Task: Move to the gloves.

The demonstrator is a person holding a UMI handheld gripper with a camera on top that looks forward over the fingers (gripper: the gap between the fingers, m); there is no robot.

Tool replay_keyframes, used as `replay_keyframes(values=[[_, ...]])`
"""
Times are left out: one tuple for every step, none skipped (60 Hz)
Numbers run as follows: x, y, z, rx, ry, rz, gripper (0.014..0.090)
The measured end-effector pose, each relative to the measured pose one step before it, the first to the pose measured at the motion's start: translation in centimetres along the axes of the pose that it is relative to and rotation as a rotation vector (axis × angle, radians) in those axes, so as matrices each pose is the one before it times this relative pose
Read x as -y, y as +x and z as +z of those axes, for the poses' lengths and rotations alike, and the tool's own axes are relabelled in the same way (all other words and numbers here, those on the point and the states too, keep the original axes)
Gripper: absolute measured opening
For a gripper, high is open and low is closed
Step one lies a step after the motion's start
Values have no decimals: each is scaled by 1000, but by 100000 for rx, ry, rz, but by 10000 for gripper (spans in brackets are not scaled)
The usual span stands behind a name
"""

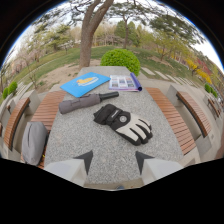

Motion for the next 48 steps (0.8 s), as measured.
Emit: replay_keyframes(values=[[179,288,486,124,211,-325,843],[173,235,436,174,137,-279,842],[151,205,468,228,184,-164,842],[185,221,349,183,237,-184,843],[190,256,576,199,172,-206,843],[99,179,470,191,90,-254,843],[141,195,501,136,-7,-280,843],[144,208,491,74,0,-298,843],[179,226,518,21,137,-287,845],[142,166,481,52,18,-296,845],[135,119,496,170,15,-172,845],[165,127,509,174,141,-93,845],[150,106,495,117,209,-64,846],[136,143,525,30,111,-54,846],[107,112,468,100,-41,1,846],[116,91,485,184,-25,45,845],[128,104,344,234,198,52,847],[147,98,490,-7,135,9,846],[85,116,466,-58,15,-123,844],[94,47,446,133,-88,-196,845],[98,14,439,323,14,-89,844],[84,86,305,238,103,18,846],[103,51,426,141,86,-88,846],[66,49,437,139,2,-211,847],[65,19,436,191,-112,-217,848],[59,-4,386,253,-76,-126,846],[76,38,227,107,22,-113,847],[98,39,423,-52,-67,-209,848],[112,57,362,-110,88,-236,847],[129,58,331,-95,201,-147,848],[141,70,274,-151,236,-90,847],[139,75,289,-212,231,-82,848],[98,88,252,-110,189,-88,848],[107,12,232,5,187,-101,846],[88,-2,242,31,35,-61,849],[68,-7,228,7,-17,0,847],[67,-13,179,17,10,55,847],[132,27,187,143,69,54,848],[65,-67,118,197,28,67,847],[57,-37,126,140,-50,61,847],[48,-5,100,-11,-39,87,850],[76,75,170,-24,68,35,847],[72,-18,96,34,138,21,848],[28,-24,86,107,45,-72,848],[13,12,82,48,-68,-109,849],[1,22,51,-44,-92,-41,846],[-3,12,17,-55,-63,-8,845],[14,43,-32,78,-132,-39,846]])
